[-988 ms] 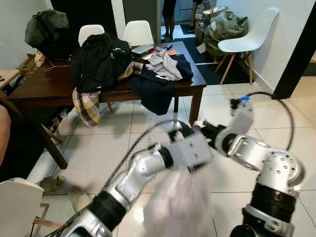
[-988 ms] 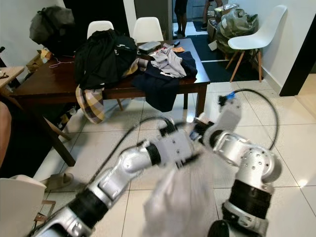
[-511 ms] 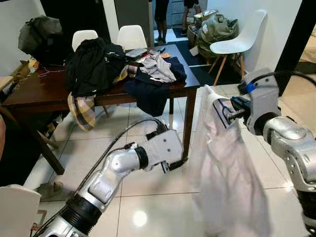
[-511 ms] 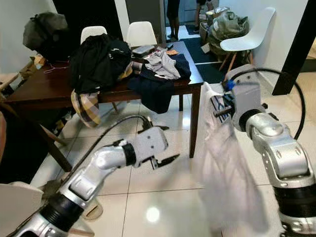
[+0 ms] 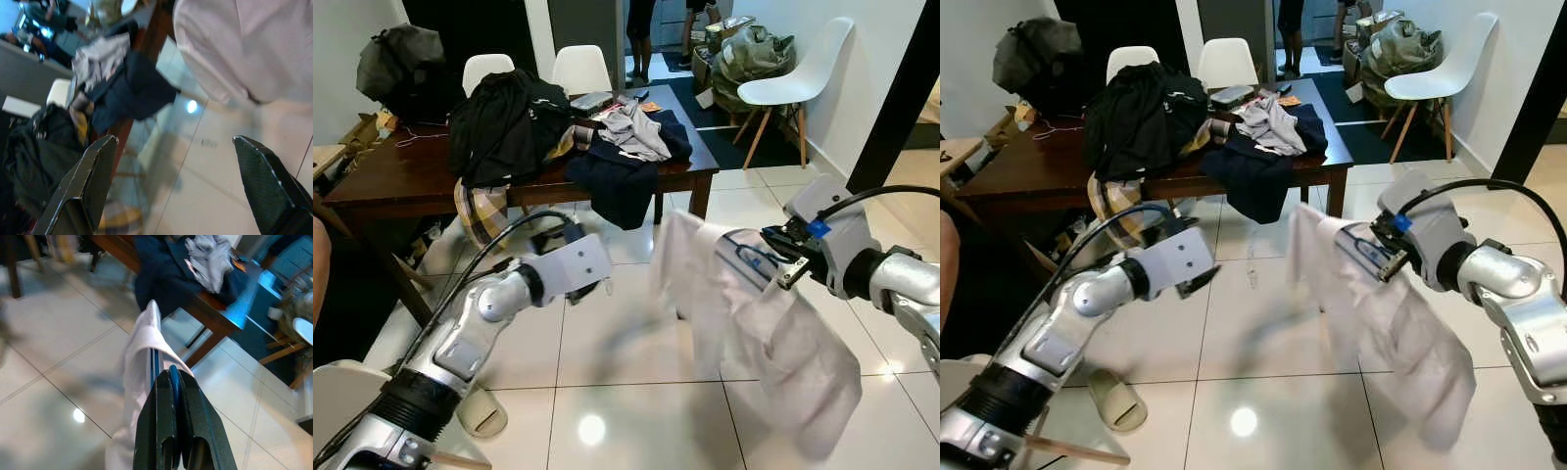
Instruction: Hang hanger
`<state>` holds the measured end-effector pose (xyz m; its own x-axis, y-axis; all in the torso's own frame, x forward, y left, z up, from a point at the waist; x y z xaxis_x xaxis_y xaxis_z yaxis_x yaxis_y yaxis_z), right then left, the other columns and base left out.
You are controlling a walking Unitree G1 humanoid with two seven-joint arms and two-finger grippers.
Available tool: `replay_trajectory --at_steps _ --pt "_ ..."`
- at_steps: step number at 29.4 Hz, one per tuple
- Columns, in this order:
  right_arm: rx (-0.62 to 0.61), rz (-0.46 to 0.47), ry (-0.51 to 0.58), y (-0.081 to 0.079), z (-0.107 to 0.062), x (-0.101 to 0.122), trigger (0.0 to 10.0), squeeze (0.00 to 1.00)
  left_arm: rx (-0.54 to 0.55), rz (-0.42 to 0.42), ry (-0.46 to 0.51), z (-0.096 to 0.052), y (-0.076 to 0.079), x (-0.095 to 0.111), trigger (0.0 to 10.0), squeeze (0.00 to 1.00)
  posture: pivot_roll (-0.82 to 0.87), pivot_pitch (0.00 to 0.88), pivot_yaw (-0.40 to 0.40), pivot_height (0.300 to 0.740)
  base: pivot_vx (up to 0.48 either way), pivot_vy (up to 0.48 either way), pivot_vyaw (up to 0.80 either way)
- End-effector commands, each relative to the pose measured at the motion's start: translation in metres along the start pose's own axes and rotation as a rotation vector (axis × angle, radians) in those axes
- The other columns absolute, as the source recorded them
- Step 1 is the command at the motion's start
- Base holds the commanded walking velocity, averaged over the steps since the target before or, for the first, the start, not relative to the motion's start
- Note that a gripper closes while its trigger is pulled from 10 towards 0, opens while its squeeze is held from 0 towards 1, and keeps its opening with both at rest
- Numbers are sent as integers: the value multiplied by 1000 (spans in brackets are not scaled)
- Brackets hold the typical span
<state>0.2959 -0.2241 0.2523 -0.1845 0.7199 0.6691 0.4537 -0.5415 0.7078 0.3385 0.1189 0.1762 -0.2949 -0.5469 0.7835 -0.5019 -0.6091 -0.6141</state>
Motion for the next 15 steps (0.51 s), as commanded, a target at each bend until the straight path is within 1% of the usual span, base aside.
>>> replay_trajectory --at_steps 1,2,3,4,5,6,7,9,10,11,12,13,14,15 --pt "-14 -35 99 5 -5 20 0 0 28 62 -42 -1 -6 -6 10000 0 -118 14 55 736 0 0 0" --pt "8 -25 142 2 -5 28 0 0 87 114 -98 -1 -12 -16 10000 0 -119 15 57 736 0 0 0" --pt "27 -22 176 -1 -5 33 0 0 125 141 -131 -2 -16 -22 10000 0 -119 15 57 736 0 0 0" --pt "40 -16 213 -4 -4 39 0 0 155 133 -151 -2 -17 -28 10000 0 -120 14 58 736 0 0 0" --pt "40 -16 213 -4 -4 39 0 0 155 133 -151 -2 -17 -28 10000 0 -120 14 58 736 0 0 0" --pt "53 -14 246 -6 -4 44 0 0 174 112 -158 -2 -16 -32 10000 0 -121 14 58 736 0 0 0" --pt "59 -13 271 -7 -4 48 0 0 191 80 -147 -2 -13 -33 10000 0 -122 16 58 736 0 0 0" --pt "59 -13 271 -7 -4 48 0 0 191 80 -147 -2 -13 -33 10000 0 -122 16 58 736 0 0 0" --pt "68 -6 299 -8 -5 53 0 0 209 62 -134 -2 -11 -33 10000 0 -122 16 56 736 0 0 0" --pt "85 0 328 -10 -5 58 0 0 227 69 -114 0 -10 -32 10000 0 -123 17 54 736 0 0 0" --pt "85 0 328 -10 -5 58 0 0 227 69 -114 0 -10 -32 10000 0 -123 17 54 736 0 0 0" --pt "115 21 369 -15 -5 65 0 0 264 80 -83 1 -10 -27 10000 0 -127 17 53 736 0 0 0" --pt "115 21 369 -15 -5 65 0 0 264 80 -83 1 -10 -27 10000 0 -127 17 53 736 0 0 0" --pt "155 47 407 -23 -4 72 0 0 303 90 -40 4 -10 -19 10000 0 -128 18 53 736 0 0 0"
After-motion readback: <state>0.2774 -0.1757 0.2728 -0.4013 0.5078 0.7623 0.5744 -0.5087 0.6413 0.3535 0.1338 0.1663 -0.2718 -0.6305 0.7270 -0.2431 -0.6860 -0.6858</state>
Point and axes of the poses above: a point about 5 cm out from each wrist's last joint towards the gripper, its own z axis pointing out of the wrist towards the gripper, its own x axis along the axis of the wrist's last joint, y = z × x, the point moved 1 cm from there along z, pointing out of the wrist towards the gripper, and after that the axes turned 15 degrees about -z, right-handed, at the moved point
